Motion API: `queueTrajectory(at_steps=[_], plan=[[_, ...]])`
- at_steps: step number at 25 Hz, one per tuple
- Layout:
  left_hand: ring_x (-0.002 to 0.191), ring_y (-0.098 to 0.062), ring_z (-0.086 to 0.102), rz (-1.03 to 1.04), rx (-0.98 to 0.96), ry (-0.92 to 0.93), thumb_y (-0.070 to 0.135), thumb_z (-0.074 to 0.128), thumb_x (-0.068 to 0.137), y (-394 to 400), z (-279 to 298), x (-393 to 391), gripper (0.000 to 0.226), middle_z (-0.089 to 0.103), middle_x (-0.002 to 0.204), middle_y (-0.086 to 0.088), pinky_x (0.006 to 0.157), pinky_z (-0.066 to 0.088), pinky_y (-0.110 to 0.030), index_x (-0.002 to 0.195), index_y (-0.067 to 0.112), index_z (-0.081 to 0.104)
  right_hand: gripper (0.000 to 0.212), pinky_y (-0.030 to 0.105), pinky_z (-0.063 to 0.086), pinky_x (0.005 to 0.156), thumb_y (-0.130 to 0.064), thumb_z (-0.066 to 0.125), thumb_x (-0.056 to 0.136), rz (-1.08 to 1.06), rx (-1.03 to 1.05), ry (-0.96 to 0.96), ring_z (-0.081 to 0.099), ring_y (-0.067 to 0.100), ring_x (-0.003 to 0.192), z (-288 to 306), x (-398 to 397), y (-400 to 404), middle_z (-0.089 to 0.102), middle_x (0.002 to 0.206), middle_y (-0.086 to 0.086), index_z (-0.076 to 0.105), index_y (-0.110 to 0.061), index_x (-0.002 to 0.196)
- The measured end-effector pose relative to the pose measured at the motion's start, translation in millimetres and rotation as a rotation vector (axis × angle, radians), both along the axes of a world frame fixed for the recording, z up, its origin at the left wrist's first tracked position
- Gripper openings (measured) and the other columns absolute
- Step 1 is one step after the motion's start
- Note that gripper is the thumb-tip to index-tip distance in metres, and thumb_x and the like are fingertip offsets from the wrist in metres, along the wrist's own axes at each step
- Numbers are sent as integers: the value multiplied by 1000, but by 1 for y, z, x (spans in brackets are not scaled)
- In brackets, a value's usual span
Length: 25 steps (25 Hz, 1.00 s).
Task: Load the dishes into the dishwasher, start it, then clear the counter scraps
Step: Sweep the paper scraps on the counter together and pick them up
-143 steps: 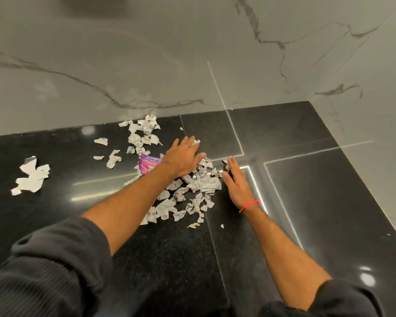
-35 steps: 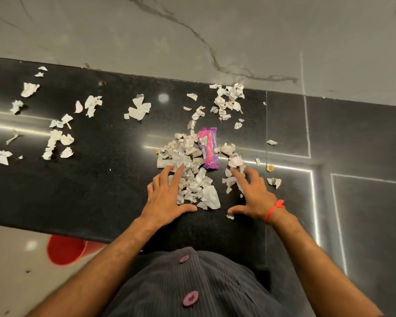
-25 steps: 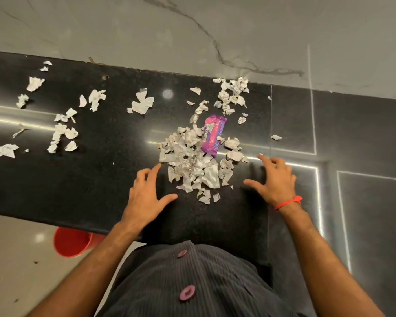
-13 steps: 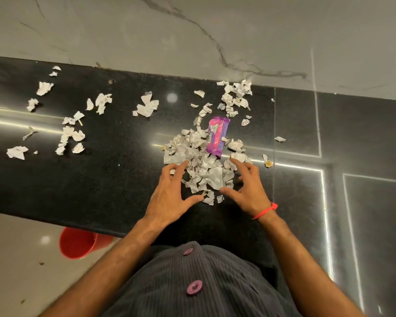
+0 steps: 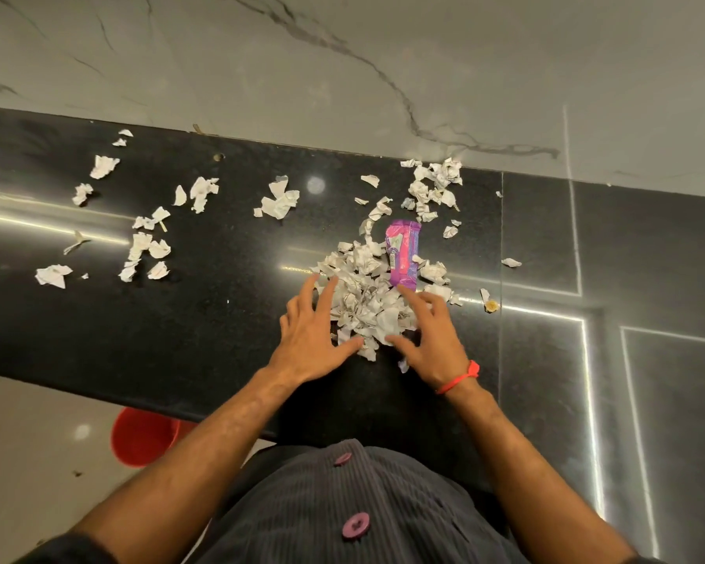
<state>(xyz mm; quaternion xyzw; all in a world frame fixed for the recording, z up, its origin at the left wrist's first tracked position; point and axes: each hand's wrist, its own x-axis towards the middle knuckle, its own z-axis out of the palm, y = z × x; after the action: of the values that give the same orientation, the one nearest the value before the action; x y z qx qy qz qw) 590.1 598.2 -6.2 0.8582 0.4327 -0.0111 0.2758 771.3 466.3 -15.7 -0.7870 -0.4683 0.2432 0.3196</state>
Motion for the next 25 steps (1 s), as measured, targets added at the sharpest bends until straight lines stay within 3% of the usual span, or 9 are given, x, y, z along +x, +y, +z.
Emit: queueTrajectory(at_steps=[4,7,11,13,15,17,19,22,25], plan=[[152,-36,2,-10,56,12,76,61,81,41,6,29,100,-15,166,10,115,19,-70,159,40,9,71,47,38,101,-41,76,82,-399,-1,-298,44,36,119,-2,70,-2,44,133,16,47,-22,144],[154,-37,-7,-173,68,61,85,51,79,47,11,65,97,-19,167,12,114,8,-74,157,49,7,74,49,33,103,-55,69,82,-516,-216,-310,38,38,123,-15,104,-2,36,140,14,44,-21,144],[155,-36,-12,-396,117,192,80,41,89,40,-3,79,81,-7,170,9,117,0,-74,157,51,9,53,41,38,97,-44,66,88,-268,-130,-346,47,38,114,-26,85,15,46,125,17,58,-11,129],[155,-34,-11,-367,145,179,76,37,93,42,-15,58,72,-2,170,11,118,-2,-72,156,51,13,43,32,41,95,-29,65,93,-105,-29,-160,53,30,109,-24,58,25,51,122,15,59,-9,130],[155,-32,-12,-313,174,183,73,35,95,50,-22,28,68,-3,170,10,119,-6,-68,156,51,16,38,27,44,94,-22,62,96,-122,84,-21,57,24,104,-19,53,26,52,124,11,59,-9,132],[155,-30,-15,-257,174,207,72,35,95,62,-22,-1,65,-6,170,9,119,-9,-66,155,52,19,37,35,45,99,-21,61,94,-286,184,-136,56,27,110,-21,79,22,52,126,14,61,-8,129],[155,-31,-16,-192,161,209,70,38,96,70,-19,-19,64,-11,170,6,119,-10,-67,155,51,21,47,45,40,105,-33,56,92,-434,138,-279,50,35,122,-28,119,14,51,133,21,60,-6,130],[155,-33,-15,-107,213,128,63,41,99,61,-13,-18,65,-13,170,0,120,-10,-64,157,40,24,68,56,23,116,-54,44,94,-423,-124,-334,28,42,142,-34,141,13,34,151,25,47,-7,142],[154,-31,-18,-219,212,49,61,42,100,24,-2,19,66,-12,169,0,121,-10,-63,158,36,22,60,53,4,120,-48,40,101,-271,-223,-336,9,40,149,-43,97,37,19,161,20,35,-13,150]])
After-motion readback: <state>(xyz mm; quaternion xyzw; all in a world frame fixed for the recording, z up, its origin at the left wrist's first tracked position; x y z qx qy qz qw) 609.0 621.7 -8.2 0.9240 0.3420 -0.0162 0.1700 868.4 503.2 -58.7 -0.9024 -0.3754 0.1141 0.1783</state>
